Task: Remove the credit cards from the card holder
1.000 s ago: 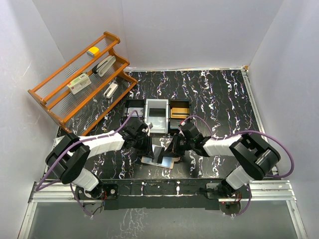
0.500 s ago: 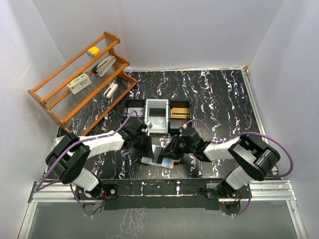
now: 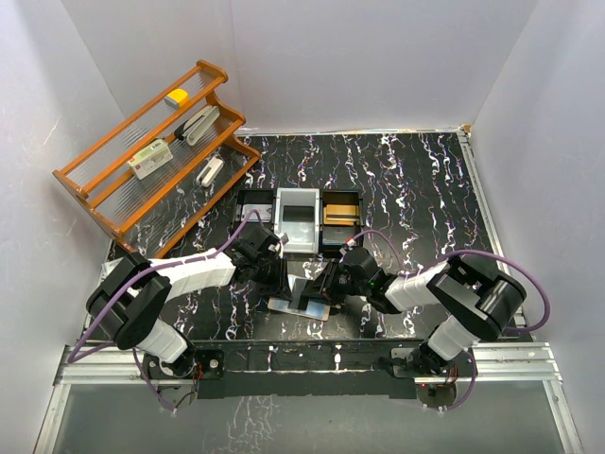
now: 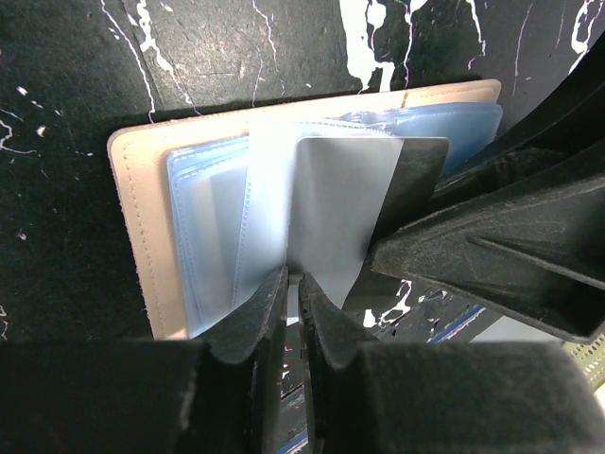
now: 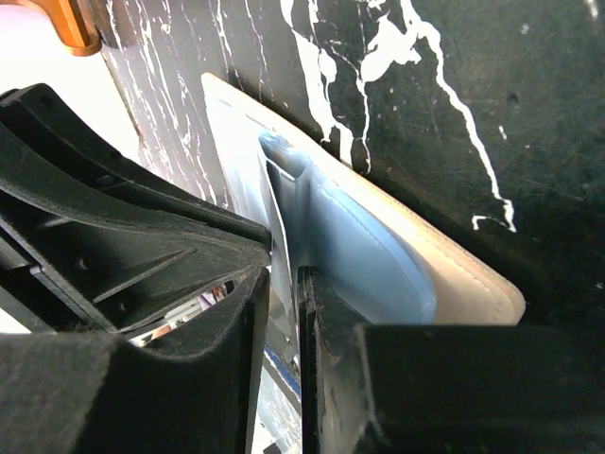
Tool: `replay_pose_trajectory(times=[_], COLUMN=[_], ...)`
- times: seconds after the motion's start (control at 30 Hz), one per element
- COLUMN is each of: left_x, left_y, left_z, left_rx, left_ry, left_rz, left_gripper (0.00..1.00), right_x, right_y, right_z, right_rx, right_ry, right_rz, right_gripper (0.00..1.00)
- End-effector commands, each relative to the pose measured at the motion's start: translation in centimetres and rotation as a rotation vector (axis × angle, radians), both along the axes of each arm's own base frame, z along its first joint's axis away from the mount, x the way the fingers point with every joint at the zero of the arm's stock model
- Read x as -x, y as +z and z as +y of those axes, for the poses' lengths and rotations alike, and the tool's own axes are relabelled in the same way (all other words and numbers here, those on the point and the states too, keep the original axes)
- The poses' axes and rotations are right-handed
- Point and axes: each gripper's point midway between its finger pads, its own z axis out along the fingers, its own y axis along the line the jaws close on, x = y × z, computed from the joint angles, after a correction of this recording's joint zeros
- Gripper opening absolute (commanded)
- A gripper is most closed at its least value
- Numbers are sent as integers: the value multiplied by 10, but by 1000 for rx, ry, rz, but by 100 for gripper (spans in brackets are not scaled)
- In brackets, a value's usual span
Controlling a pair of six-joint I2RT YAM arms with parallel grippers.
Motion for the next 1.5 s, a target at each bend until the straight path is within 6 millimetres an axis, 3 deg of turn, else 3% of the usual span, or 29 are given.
replay_pose_trajectory(times=[0.0,0.23,0.47,0.7,0.97,1.23,1.33,1.47], left_x=[14,15,13,10,-2,-16,-20,-22], left_y=[-16,-16,-14,-9,13,51,69,76], left_z=[20,23,24,24,21,7,-4,-11], left_rx=[-90,-101,-105,-102,-91,-13,53,82], left_ry=[-1,5,7,11,19,-3,-30,-45], left_rz=[42,37,27,10,-57,-148,-184,-197], left_gripper=[10,10,10,10,15,34,41,43], right_x=[-9,-9,-3,2,-8,-13,-18,-30], right_y=[7,8,7,17,31,46,55,77], right_z=[8,0,-18,-23,-34,-37,-38,-42], right_rx=[-26,9,90,91,144,152,152,177], right_ry=[-22,-37,-30,0,-38,-45,-48,-53], right_rz=[-50,-70,-81,-107,-178,-238,-288,-405], right_gripper=[18,1,0,0,0,0,0,0])
